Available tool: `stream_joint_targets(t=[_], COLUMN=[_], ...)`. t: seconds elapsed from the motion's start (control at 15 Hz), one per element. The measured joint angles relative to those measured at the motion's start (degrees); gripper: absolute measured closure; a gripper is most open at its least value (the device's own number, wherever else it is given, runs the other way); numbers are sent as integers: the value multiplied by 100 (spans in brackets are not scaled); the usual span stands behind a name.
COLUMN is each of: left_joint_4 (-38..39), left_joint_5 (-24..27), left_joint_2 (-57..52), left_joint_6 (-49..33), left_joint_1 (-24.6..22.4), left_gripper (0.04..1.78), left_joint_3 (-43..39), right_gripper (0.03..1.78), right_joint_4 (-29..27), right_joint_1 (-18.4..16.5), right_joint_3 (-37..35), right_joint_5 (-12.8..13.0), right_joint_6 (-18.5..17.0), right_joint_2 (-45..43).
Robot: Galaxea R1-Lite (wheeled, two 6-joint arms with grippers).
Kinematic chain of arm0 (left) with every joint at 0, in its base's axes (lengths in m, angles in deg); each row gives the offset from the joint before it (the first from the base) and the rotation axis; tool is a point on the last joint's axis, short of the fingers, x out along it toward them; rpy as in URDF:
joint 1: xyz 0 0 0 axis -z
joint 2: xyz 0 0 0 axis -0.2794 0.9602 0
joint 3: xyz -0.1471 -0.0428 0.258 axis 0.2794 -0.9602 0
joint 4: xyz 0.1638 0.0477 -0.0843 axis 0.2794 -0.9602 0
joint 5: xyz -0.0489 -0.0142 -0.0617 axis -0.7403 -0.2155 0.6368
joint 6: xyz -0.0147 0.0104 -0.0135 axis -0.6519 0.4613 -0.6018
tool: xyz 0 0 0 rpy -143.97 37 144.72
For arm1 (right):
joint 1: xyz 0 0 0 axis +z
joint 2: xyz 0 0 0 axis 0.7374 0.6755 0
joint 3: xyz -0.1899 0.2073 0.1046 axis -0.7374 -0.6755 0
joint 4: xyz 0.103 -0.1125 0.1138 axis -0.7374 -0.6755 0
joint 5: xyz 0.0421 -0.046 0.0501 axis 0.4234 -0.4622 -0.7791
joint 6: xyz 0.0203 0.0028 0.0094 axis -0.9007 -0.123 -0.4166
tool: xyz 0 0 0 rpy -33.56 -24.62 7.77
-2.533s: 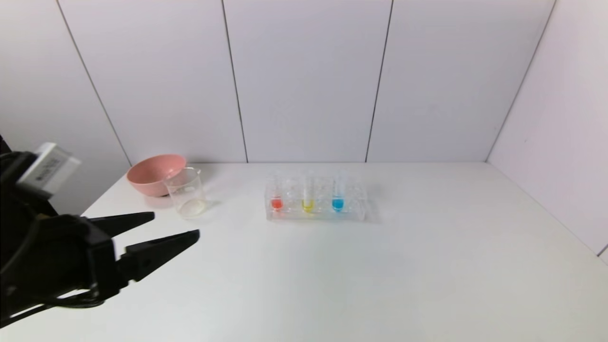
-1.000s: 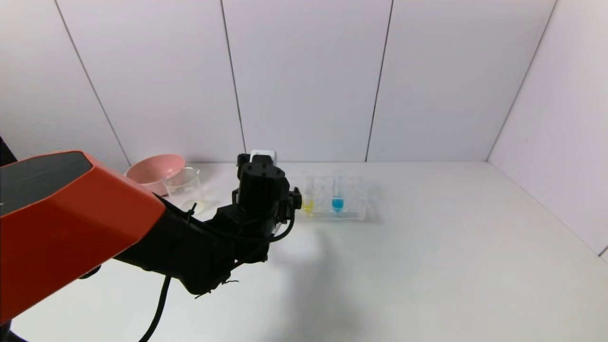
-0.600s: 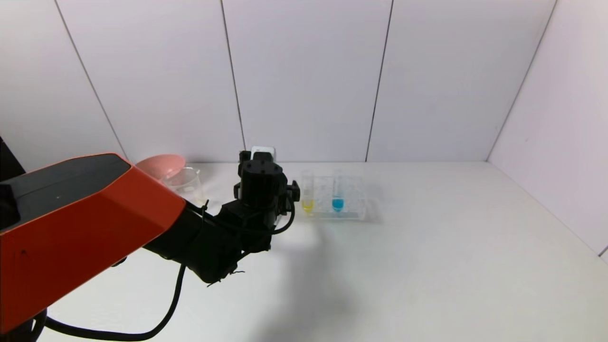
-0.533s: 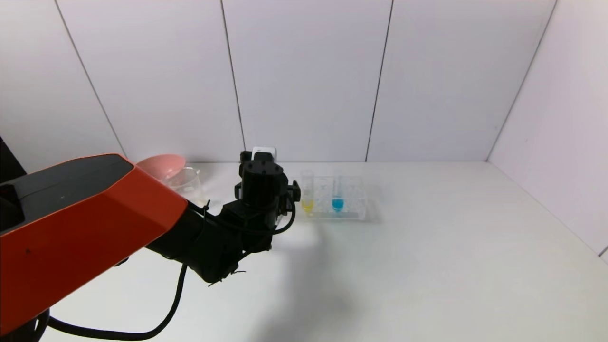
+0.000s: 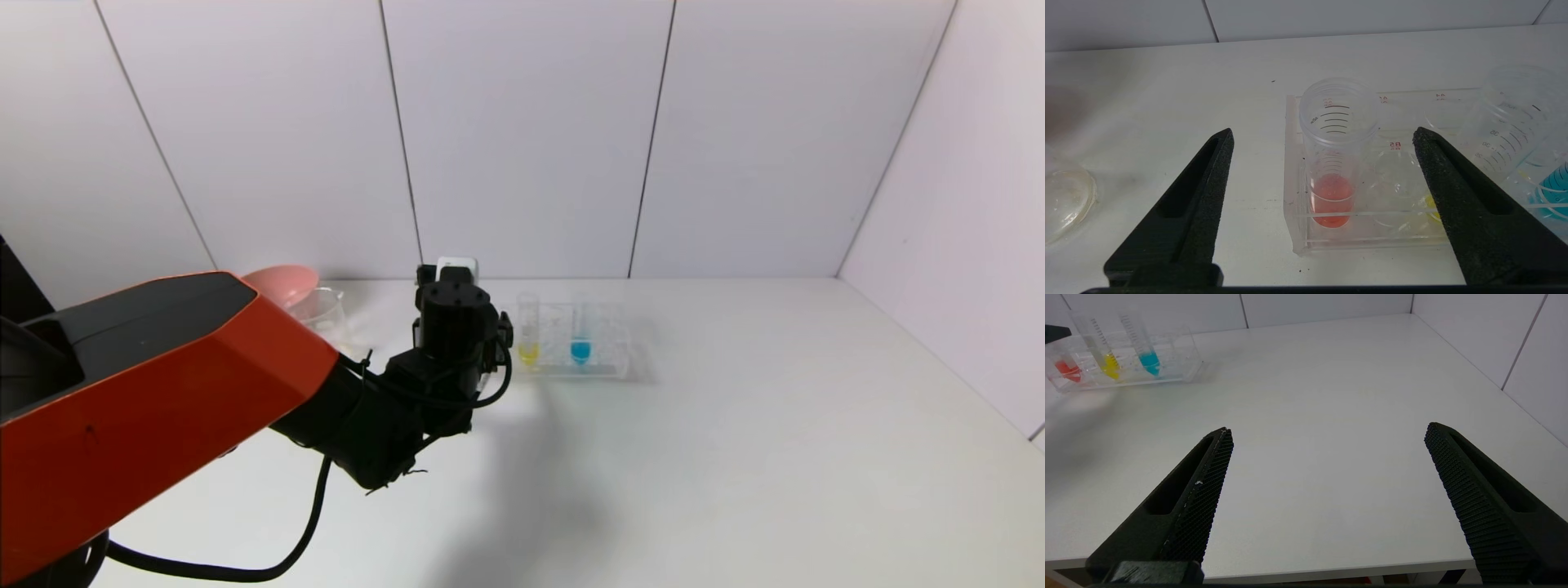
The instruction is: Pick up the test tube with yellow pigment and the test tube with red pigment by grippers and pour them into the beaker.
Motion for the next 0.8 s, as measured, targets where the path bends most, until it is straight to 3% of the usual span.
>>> stream_joint_targets(t=[0.33,0.4,0.8], left_joint_4=[0,0,-228], left_joint_5=[-10,-7,-44], left_joint_2=[-1,-4,-293], left_joint_6=[-13,-16,212], left_joint_1=[27,33,68], left_gripper=[124,135,139], left_joint_3=[1,9,315], right_gripper=[10,10,10], right_joint_4=[0,0,0], right_joint_1=[0,0,0], right_joint_3=[0,0,0], right_joint_5=[0,2,0], right_joint_6=[2,2,2], right_joint_2=[0,0,0])
